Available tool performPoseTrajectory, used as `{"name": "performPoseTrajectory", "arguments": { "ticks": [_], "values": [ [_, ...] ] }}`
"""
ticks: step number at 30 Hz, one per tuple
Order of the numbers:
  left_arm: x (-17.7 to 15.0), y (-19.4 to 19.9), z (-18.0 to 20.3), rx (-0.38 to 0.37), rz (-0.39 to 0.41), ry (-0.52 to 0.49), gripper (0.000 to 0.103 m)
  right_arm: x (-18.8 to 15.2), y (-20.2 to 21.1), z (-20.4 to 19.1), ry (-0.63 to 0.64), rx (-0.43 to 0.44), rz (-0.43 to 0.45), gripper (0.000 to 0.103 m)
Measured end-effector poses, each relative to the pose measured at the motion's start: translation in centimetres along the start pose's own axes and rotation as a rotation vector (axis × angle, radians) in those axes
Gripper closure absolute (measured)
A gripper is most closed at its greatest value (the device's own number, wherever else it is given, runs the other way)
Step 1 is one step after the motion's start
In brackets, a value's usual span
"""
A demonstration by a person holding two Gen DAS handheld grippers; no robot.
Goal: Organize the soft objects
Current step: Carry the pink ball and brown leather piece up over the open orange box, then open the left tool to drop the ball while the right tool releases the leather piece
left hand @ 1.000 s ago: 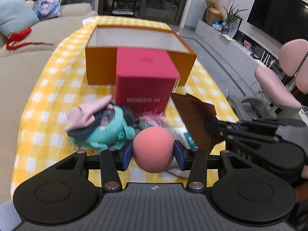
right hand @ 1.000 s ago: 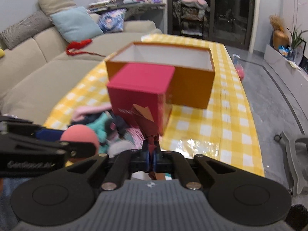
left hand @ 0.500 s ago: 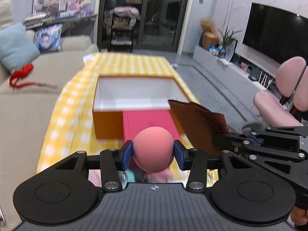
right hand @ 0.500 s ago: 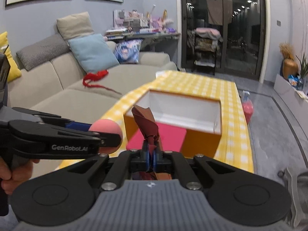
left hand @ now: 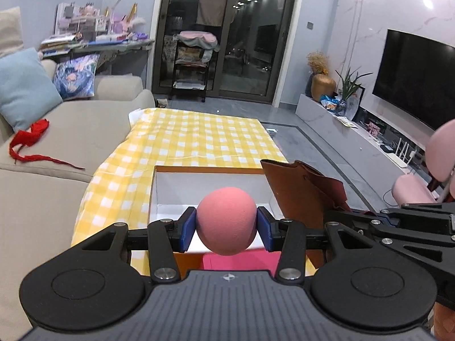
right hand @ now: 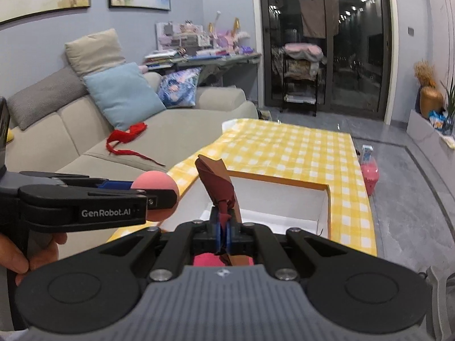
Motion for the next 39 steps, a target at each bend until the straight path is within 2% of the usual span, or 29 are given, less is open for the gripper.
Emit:
{"name": "performPoseTrajectory", "arguments": {
  "ticks": [6,11,15,20,24,26,32,33,34,35,36,37,39],
  "values": [
    [1.6,-4.7,-1.2,0.035,-0.032,-0.005,0.051,1.2,-6.4,2.2,-0.036,-0.003,-0.079,0.103],
    [1.5,-8.9,-2.0,0.052,-0.116,-0.008,0.051,0.7,-12.0,3.4,-0.074,0.023,-0.172,0.102],
    [0.8,-11.5,-2.6,0.095,-0.185,-0.021,0.051,-0.1,-15.3,3.2,-0.055,0.022,-0.247,0.102],
    [-0.1,-13.4,-3.0,0.138,-0.246,-0.039,0.050,-1.2,-18.0,2.8,-0.022,0.022,-0.319,0.102],
    [-0.9,-15.0,-3.1,0.131,-0.321,-0.025,0.048,-2.0,-19.5,3.0,-0.024,0.028,-0.381,0.101],
    [-1.3,-15.5,-3.2,0.145,-0.350,-0.025,0.047,-2.3,-20.0,3.2,-0.025,0.018,-0.394,0.096],
    [-1.8,-16.4,-3.5,0.166,-0.366,-0.034,0.043,-2.1,-20.5,3.1,-0.015,0.008,-0.405,0.096],
    [-1.8,-16.3,-3.5,0.171,-0.363,-0.036,0.039,-2.0,-20.5,3.0,-0.014,0.006,-0.405,0.094],
    [-1.6,-16.3,-3.4,0.177,-0.359,-0.030,0.033,-2.0,-20.5,3.1,-0.016,0.007,-0.407,0.084],
    [-1.5,-16.2,-3.5,0.176,-0.351,-0.024,0.030,-2.0,-20.4,3.1,-0.022,0.002,-0.405,0.066],
    [-1.3,-16.0,-3.5,0.171,-0.337,-0.020,0.025,-1.9,-20.3,3.2,-0.028,-0.006,-0.399,0.060],
    [-1.1,-15.9,-3.5,0.171,-0.322,-0.017,0.021,-1.8,-20.2,3.3,-0.034,-0.010,-0.389,0.059],
    [-0.8,-15.5,-3.5,0.176,-0.302,-0.016,0.021,-1.7,-20.0,3.3,-0.034,-0.011,-0.387,0.059]
  ]
}}
Point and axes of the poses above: each gripper's, at about its wrist camera, not at the fingertips, and y roughly against the way its jaws point, z to its right, x to its top, the point moved 3 cm from there along -y, roughly the way its jaws point, and after that the axes turned 5 degrees about -z, right-handed, at the moved point
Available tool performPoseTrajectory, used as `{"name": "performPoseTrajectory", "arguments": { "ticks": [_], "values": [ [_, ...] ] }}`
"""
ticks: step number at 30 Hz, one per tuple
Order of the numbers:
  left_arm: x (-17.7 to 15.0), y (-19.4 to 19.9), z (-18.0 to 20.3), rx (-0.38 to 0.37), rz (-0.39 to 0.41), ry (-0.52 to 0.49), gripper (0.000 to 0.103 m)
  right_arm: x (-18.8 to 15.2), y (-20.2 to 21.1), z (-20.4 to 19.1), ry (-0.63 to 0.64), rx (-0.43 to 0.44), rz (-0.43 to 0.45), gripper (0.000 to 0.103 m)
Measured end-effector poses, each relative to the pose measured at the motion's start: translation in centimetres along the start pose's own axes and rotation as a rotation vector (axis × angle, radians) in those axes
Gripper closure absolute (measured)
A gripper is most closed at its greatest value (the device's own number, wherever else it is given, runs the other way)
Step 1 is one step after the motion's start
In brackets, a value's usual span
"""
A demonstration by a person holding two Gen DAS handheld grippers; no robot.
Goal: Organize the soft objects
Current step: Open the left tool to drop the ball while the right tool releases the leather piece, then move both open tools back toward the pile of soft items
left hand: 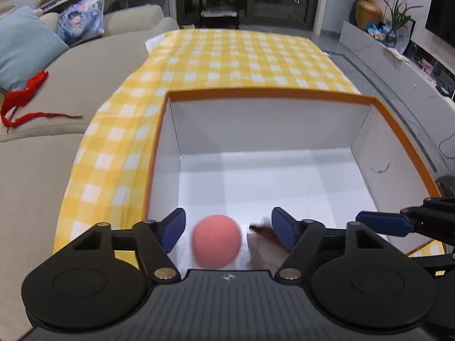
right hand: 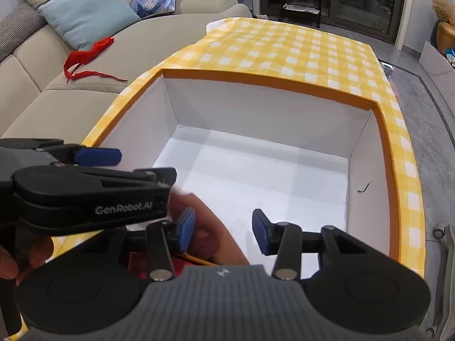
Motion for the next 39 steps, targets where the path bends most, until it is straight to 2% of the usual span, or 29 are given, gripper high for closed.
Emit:
{"name": "performPoseTrajectory", "arguments": {
  "ticks": [6,10,18,27,32,39],
  "values": [
    [0.4,2.0,-0.2,-0.013,0.061,0.029,0.021,0.2,1.7,-0.2,0.000,-0.003,0.032,0.058],
    [0.2,4.0,0.0,0.015,0.132,0.026,0.021,0.1,3.8,-0.4,0.006,-0.020,0.072,0.057],
    [-0.9,9.5,0.1,0.006,0.255,0.032,0.021,-1.5,10.1,-1.5,0.022,-0.040,0.196,0.055],
    [-5.4,16.1,1.0,-0.033,0.377,0.045,0.021,-8.0,16.8,-2.8,-0.038,-0.043,0.328,0.053],
    [-8.3,18.3,1.1,-0.057,0.392,0.070,0.021,-12.6,19.3,-3.0,-0.077,-0.066,0.366,0.051],
    [-12.9,20.0,1.1,-0.086,0.375,0.083,0.021,-19.3,21.0,-3.9,-0.096,-0.111,0.369,0.050]
  ]
}}
Point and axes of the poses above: each gripper's, at about its wrist camera, not at the fingertips, and y roughly against the way its jaws point, z to its right, x to its top, the point moved 3 cm from there along -y, roughly the way its jaws point, and after that the axes turned 5 degrees about -z, right-handed, at the moved point
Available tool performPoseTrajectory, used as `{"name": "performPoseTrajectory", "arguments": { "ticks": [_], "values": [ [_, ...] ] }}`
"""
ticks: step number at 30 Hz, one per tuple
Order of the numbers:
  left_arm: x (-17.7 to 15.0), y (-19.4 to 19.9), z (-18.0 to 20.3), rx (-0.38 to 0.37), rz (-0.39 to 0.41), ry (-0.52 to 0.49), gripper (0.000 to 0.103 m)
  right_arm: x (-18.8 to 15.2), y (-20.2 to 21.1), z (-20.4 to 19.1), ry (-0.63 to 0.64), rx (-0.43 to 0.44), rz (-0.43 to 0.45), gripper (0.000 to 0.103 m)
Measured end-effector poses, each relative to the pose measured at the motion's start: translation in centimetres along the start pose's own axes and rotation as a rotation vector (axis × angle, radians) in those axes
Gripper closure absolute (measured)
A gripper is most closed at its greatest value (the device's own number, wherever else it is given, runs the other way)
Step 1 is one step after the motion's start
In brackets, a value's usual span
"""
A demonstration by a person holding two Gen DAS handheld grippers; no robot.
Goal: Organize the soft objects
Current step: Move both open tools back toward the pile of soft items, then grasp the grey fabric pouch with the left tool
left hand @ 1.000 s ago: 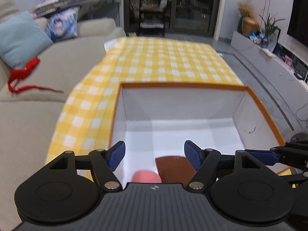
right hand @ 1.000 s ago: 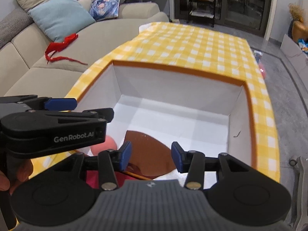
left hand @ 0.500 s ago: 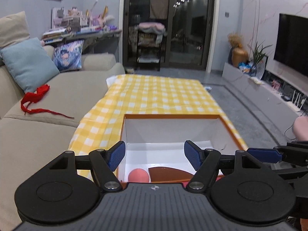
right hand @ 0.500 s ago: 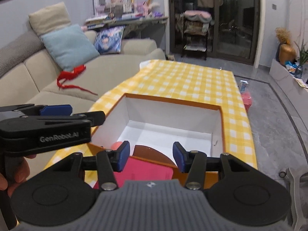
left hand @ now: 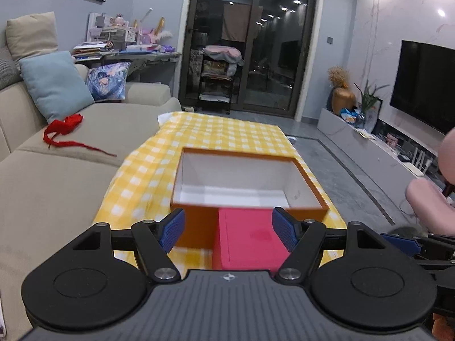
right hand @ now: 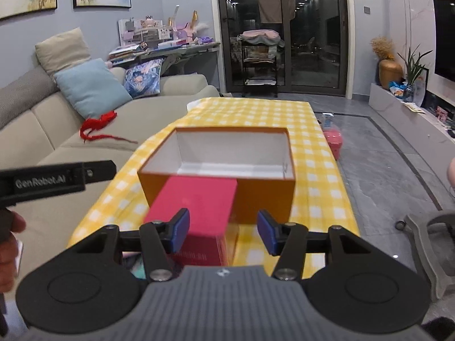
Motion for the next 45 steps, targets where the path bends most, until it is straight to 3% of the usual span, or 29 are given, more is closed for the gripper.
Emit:
{"name": "performPoseTrajectory", "arguments": {
  "ticks": [10,26,38,45],
  "values": [
    [-5.9,2.8,0.9,-0.013,-0.088,-0.040,0.022,-5.9,2.9,0.0,-0.007,-0.002,-0.068,0.049],
    [-14.2,1.3,1.2,-0.014,-0.298,-0.036,0.026,-12.3,0.9,-1.8,0.057,-0.009,-0.207,0.050],
    [-14.6,0.4,0.8,-0.024,-0.333,0.012,0.031,-12.8,-0.4,-1.9,0.066,-0.007,-0.250,0.050],
    [-14.3,-1.6,2.1,-0.069,-0.372,-0.055,0.039,-12.5,-2.8,-1.1,0.108,-0.002,-0.322,0.050]
  ]
}}
Point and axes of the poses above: each gripper's, at about its wrist camera, not at the fingertips, and y roughly against the way its jaws point, z to its right, x to its top, the point moved 3 cm from there along -y, roughly the way its jaws point, and after that the axes turned 5 degrees about -z, right-handed, at the moved point
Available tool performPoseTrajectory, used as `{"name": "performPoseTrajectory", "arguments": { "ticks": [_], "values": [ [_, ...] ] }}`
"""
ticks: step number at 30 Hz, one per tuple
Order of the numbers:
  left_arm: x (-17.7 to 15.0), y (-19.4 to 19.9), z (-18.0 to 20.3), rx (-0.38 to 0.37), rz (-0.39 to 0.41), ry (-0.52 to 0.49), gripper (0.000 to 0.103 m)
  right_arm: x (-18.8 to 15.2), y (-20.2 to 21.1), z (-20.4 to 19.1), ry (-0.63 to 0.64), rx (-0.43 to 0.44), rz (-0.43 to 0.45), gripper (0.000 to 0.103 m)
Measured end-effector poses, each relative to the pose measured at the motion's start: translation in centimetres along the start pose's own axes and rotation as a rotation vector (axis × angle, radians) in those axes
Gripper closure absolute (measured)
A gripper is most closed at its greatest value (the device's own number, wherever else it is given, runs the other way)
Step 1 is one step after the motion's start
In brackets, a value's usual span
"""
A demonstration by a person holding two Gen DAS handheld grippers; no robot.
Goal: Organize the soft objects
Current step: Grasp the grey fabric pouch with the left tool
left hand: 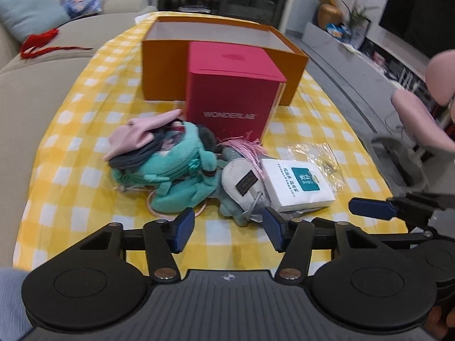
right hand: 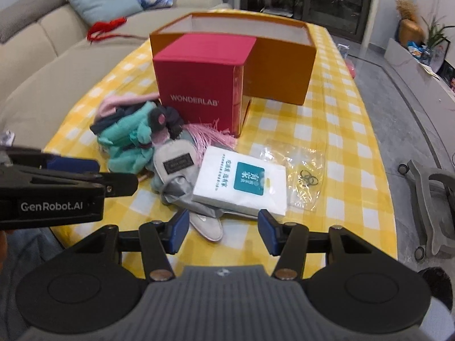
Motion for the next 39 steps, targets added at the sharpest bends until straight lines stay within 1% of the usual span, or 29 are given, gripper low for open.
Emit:
{"name": "performPoseTrajectory", "arguments": {
  "ticks": [3,7,9,13,16,20,22,26,29,30,31,32,33,34,36,39],
  "values": [
    [0.5,-1.1,0.4,-0.009,-0.028,-0.029,0.042,0.5,-0.9,0.6,0.039,-0.004,-0.026,0.050],
    [1.1,-2.6,0.6,-0.035,-0.065,-0.055,0.048,1.2,-2.2,1.3,0.106,-0.015,-0.050,0.050],
    [1.2,-3.0,1.0,-0.063,-0.075,-0.082,0.050,1.5,-2.8,1.8,0.112,-0.010,-0.063,0.050],
    [1.3,-3.4,1.9,-0.114,-0.069,-0.128,0.052,1.9,-3.8,2.9,0.110,-0.013,-0.087,0.050],
    [1.1,-3.7,2.5,-0.143,-0.065,-0.160,0.053,2.0,-4.0,3.8,0.078,-0.026,-0.101,0.050],
    [0.8,-4.4,3.9,-0.134,-0.048,-0.258,0.056,1.8,-3.6,4.8,0.022,-0.024,-0.104,0.050],
    [0.6,-4.9,4.5,-0.128,-0.050,-0.294,0.064,1.8,-3.5,5.1,0.001,-0.019,-0.104,0.050],
    [-0.3,-5.9,5.2,-0.105,-0.068,-0.369,0.068,1.6,-3.8,5.4,-0.020,-0.015,-0.112,0.050],
    [-0.7,-6.4,5.4,-0.085,-0.070,-0.388,0.070,1.5,-4.0,5.3,-0.016,0.005,-0.115,0.050],
    [-0.6,-6.5,5.5,-0.080,-0.069,-0.394,0.077,1.5,-4.0,5.1,-0.009,0.013,-0.113,0.050],
    [-0.6,-6.6,5.6,-0.075,-0.068,-0.403,0.087,1.6,-4.0,4.9,0.001,0.021,-0.111,0.050],
    [-0.7,-6.5,5.6,-0.070,-0.065,-0.410,0.094,1.6,-4.0,4.7,0.009,0.030,-0.108,0.050],
    [-0.7,-6.5,5.6,-0.059,-0.060,-0.415,0.102,1.7,-3.9,4.4,0.020,0.044,-0.102,0.050],
    [-0.5,-6.4,5.3,-0.051,-0.056,-0.409,0.103,1.8,-3.9,4.2,0.031,0.057,-0.098,0.050],
    [-0.2,-5.9,4.9,-0.075,-0.046,-0.373,0.103,1.9,-3.9,3.7,0.059,0.073,-0.097,0.049],
    [0.5,-4.1,4.4,-0.073,0.001,-0.348,0.103,2.1,-3.8,3.3,0.093,0.069,-0.087,0.048]
  ]
}}
Point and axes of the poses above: each gripper's, at about its wrist camera, not at the fingertips, and y roughly against the way its jaws point, z to its right, x to its top, the point moved 3 cm from there along -y, roughly the way its jaws point, and after that the axes turned 5 degrees about -z, right-handed, at the moved point
